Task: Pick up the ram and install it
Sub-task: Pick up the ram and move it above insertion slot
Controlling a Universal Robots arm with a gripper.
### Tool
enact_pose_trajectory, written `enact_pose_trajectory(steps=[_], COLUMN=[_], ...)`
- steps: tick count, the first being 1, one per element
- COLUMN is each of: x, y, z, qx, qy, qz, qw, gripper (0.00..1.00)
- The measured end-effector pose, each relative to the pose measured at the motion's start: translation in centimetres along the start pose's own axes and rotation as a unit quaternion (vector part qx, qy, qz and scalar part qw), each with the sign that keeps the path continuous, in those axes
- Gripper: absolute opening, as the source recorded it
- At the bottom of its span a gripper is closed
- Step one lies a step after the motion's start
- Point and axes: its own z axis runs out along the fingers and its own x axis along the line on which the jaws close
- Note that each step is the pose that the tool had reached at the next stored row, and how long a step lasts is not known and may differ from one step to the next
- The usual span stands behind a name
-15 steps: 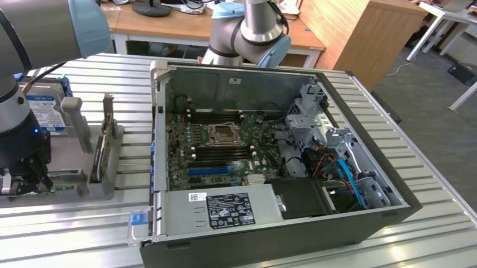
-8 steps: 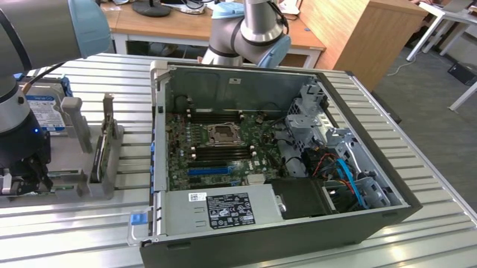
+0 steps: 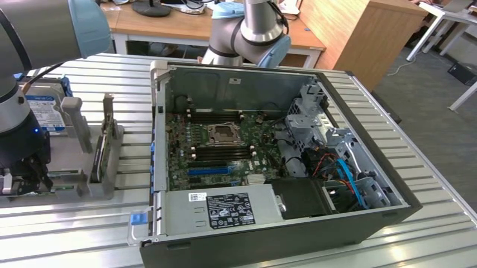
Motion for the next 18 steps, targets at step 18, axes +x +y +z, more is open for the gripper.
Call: enact_pose_trajectory(steps=[18], x=[0.0], y=[0.0], z=[-0.26], qx=[0.0], qy=[0.0], qz=[-0.007], qw=[1.0], gripper=[0.12])
